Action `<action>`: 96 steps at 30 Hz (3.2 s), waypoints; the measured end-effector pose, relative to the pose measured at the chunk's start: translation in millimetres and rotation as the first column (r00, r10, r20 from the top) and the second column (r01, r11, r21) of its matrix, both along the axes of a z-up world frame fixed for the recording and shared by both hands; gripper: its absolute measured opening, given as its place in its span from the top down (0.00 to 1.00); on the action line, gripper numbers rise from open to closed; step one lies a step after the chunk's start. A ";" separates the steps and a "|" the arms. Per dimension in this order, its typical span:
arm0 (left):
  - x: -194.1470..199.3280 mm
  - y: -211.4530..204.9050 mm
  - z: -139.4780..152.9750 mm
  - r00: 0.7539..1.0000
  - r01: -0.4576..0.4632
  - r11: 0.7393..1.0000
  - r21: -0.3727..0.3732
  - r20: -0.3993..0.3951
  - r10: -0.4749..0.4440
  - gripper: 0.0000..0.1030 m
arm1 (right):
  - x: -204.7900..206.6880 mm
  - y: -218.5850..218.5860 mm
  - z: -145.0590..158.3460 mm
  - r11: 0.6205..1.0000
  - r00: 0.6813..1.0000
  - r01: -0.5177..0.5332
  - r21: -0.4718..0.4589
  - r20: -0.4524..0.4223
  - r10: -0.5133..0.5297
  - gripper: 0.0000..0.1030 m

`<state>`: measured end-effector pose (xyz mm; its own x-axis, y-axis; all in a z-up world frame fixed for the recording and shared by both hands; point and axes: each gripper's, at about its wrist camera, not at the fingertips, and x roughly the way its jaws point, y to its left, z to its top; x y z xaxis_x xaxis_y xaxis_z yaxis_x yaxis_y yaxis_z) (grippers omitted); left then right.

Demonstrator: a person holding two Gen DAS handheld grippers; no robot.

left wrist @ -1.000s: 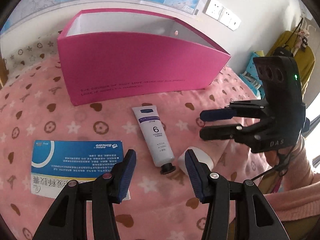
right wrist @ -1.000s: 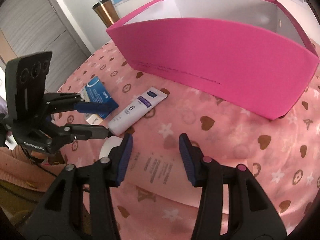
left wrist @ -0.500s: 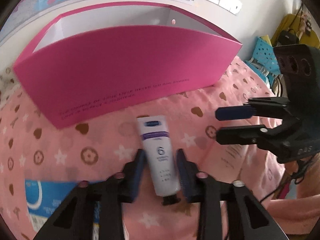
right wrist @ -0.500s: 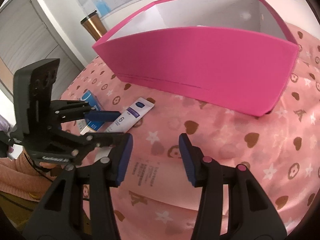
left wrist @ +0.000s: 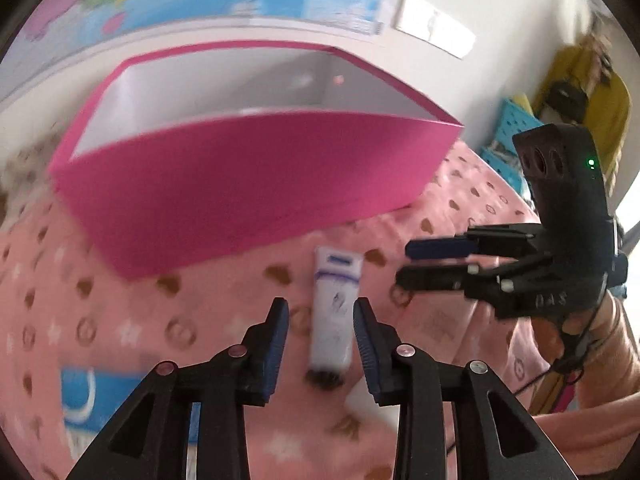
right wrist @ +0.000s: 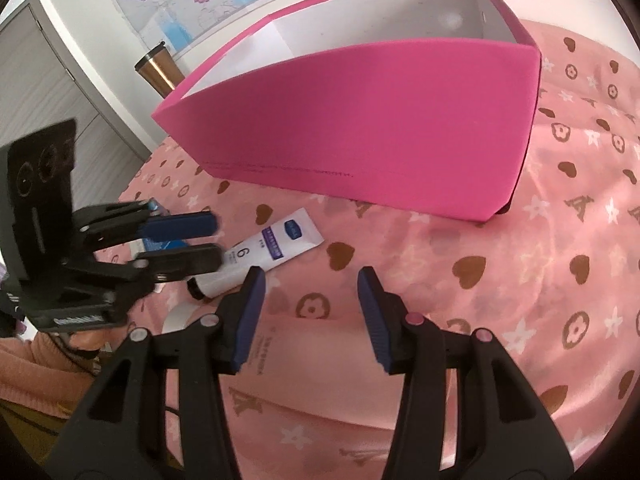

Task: Organize rigid objects
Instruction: 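Move the right gripper to the white tube with purple label, then grasp the white tube across its middle with the right gripper and lift, then carry the white tube into the pink box and release it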

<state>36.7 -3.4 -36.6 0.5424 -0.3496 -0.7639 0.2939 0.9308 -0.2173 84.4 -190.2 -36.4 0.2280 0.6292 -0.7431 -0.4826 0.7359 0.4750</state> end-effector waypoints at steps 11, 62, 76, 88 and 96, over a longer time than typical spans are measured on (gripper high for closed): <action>-28.4 9.5 -13.6 0.994 -0.045 0.997 -0.059 -0.099 0.039 0.67 | 20.1 33.2 -6.8 0.999 0.999 -0.035 -0.004 0.026 0.035 0.51; -4.4 -3.7 10.0 0.995 -0.091 0.992 -0.086 -0.040 0.088 0.70 | -13.0 7.2 21.6 0.999 0.997 0.030 0.036 0.069 -0.032 0.50; 15.4 -25.2 73.8 0.992 0.000 0.995 -0.100 0.126 0.013 0.67 | -14.9 -24.3 91.3 0.992 0.962 0.102 0.072 0.245 -0.117 0.50; 65.1 -34.3 95.4 0.985 0.002 0.997 -0.076 0.171 0.011 0.67 | 32.0 -30.6 107.2 0.986 0.941 0.151 0.071 0.296 -0.165 0.50; 98.9 -38.3 76.0 0.993 -0.012 0.999 -0.042 0.117 0.017 0.67 | 64.6 -24.6 87.9 0.984 0.948 0.177 0.003 0.267 -0.171 0.50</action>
<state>135.6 -41.7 39.4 0.6329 -0.3708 -0.6797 0.3059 0.9262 -0.2204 149.0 -214.8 51.4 0.5233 0.5471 -0.6534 -0.4524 0.8281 0.3311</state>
